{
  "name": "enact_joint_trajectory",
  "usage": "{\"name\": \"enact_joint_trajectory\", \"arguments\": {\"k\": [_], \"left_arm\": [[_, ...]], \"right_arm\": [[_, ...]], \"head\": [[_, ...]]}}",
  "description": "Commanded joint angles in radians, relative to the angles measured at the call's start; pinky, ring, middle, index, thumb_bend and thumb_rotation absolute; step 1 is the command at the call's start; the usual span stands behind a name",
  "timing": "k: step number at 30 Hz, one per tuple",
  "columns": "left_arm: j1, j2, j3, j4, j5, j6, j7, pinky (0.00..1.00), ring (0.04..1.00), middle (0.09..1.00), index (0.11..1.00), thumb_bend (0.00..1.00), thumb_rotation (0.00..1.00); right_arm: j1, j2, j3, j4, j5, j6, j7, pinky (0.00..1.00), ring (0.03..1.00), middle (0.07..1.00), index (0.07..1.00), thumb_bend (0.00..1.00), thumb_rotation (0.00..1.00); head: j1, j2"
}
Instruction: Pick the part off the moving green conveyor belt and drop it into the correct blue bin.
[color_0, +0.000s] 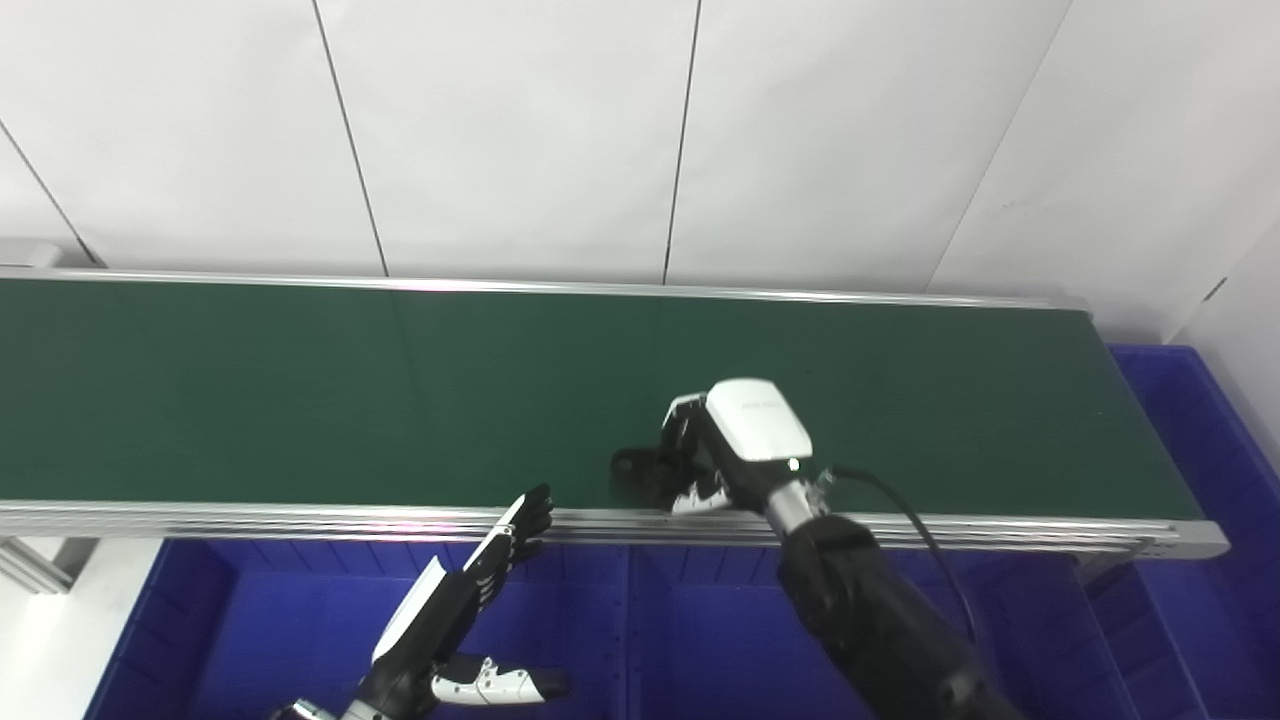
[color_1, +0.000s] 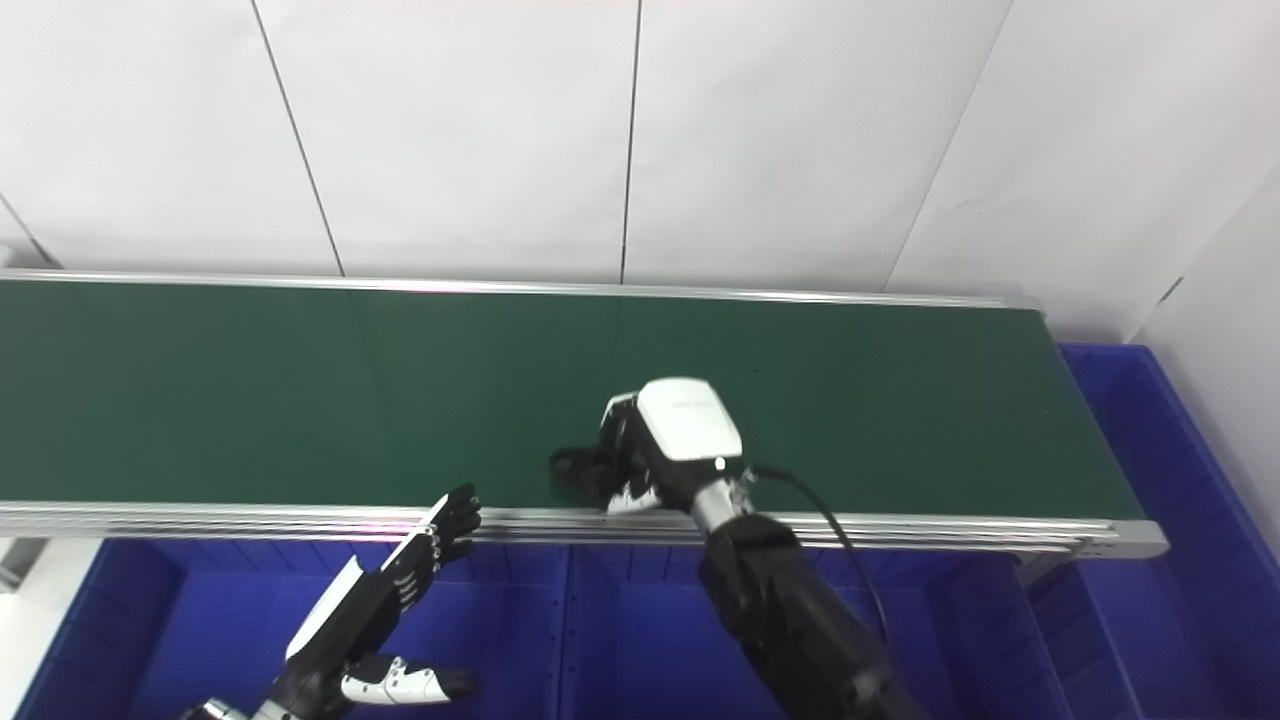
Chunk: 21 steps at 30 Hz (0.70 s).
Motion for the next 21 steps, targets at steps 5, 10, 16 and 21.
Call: {"name": "enact_joint_trajectory", "arguments": {"k": [5, 10, 16, 21], "left_arm": [[-0.024, -0.003, 0.007, -0.007, -0.014, -0.042, 0.008, 0.92, 0.967, 0.985, 0.988, 0.86, 0.48], [-0.027, -0.001, 0.009, 0.002, -0.013, -0.048, 0.008, 0.92, 0.965, 0.987, 0.988, 0.87, 0.48], [-0.022, 0.005, 0.010, -0.007, -0.015, -0.035, 0.005, 0.92, 0.967, 0.987, 0.990, 0.87, 0.48], [-0.019, 0.009, 0.010, -0.019, -0.012, -0.023, 0.003, 0.91, 0.964, 0.987, 0.988, 0.87, 0.48]], "right_arm": [[0.065, 0.007, -0.127, -0.260, 0.015, 0.041, 0.018, 0.25, 0.321, 0.477, 0.491, 0.52, 0.00], [0.125, 0.020, -0.199, -0.400, 0.017, 0.066, 0.057, 0.21, 0.256, 0.472, 0.490, 0.52, 0.00], [0.244, 0.032, -0.254, -0.525, 0.034, 0.079, 0.098, 0.23, 0.315, 0.478, 0.490, 0.52, 0.00], [0.329, 0.026, -0.259, -0.537, 0.034, 0.048, 0.110, 0.20, 0.274, 0.474, 0.490, 0.52, 0.00]], "head": [[0.001, -0.005], [0.002, -0.003], [-0.006, 0.005], [-0.009, 0.016]]}}
